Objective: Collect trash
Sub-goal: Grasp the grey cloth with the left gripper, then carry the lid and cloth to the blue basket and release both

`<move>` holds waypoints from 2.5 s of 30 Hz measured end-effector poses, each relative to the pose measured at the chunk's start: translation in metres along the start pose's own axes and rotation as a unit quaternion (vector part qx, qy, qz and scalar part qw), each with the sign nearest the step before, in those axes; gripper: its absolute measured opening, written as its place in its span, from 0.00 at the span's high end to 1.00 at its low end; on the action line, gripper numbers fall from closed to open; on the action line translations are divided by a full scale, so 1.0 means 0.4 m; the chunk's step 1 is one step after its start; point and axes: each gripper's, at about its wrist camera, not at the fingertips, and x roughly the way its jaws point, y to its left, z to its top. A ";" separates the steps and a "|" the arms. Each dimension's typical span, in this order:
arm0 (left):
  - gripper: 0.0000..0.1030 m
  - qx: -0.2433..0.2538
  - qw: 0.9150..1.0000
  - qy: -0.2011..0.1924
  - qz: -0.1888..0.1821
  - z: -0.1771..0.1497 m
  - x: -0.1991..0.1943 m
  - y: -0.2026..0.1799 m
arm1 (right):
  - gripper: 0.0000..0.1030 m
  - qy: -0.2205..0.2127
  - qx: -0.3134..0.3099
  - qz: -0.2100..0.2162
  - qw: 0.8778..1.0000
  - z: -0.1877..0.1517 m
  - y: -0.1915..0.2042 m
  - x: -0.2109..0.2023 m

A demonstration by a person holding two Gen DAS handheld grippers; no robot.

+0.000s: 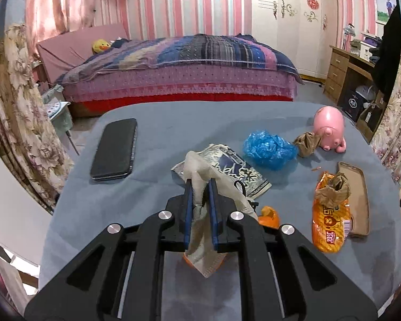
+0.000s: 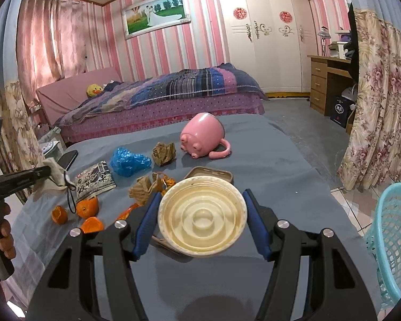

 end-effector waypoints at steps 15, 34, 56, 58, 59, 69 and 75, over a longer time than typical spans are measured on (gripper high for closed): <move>0.91 -0.002 1.000 -0.024 -0.001 -0.003 -0.055 0.004 | 0.40 -0.011 0.003 -0.011 1.000 0.010 -0.026 -0.005; 0.91 0.089 0.981 -0.061 -0.163 0.010 -0.182 -0.549 | 0.40 -0.041 -0.003 -0.135 0.990 0.046 -0.349 -0.274; 0.91 0.219 0.920 -0.051 -0.320 -0.147 -0.267 -1.107 | 0.40 -0.032 0.096 -0.279 0.955 -0.099 -0.749 -0.457; 0.90 0.232 0.916 -0.048 -0.325 -0.162 -0.267 -1.143 | 0.40 -0.030 0.101 -0.282 0.953 -0.105 -0.767 -0.459; 0.89 0.238 0.914 -0.048 -0.325 -0.166 -0.267 -1.158 | 0.40 -0.030 0.104 -0.283 0.953 -0.109 -0.774 -0.460; 0.20 0.248 0.920 -0.067 -0.296 -0.151 -0.260 -1.161 | 0.40 -0.027 0.105 -0.286 0.952 -0.116 -0.786 -0.462; 0.09 0.215 0.936 -0.075 -0.267 -0.111 -0.234 -1.078 | 0.40 -0.022 0.108 -0.282 0.953 -0.118 -0.767 -0.438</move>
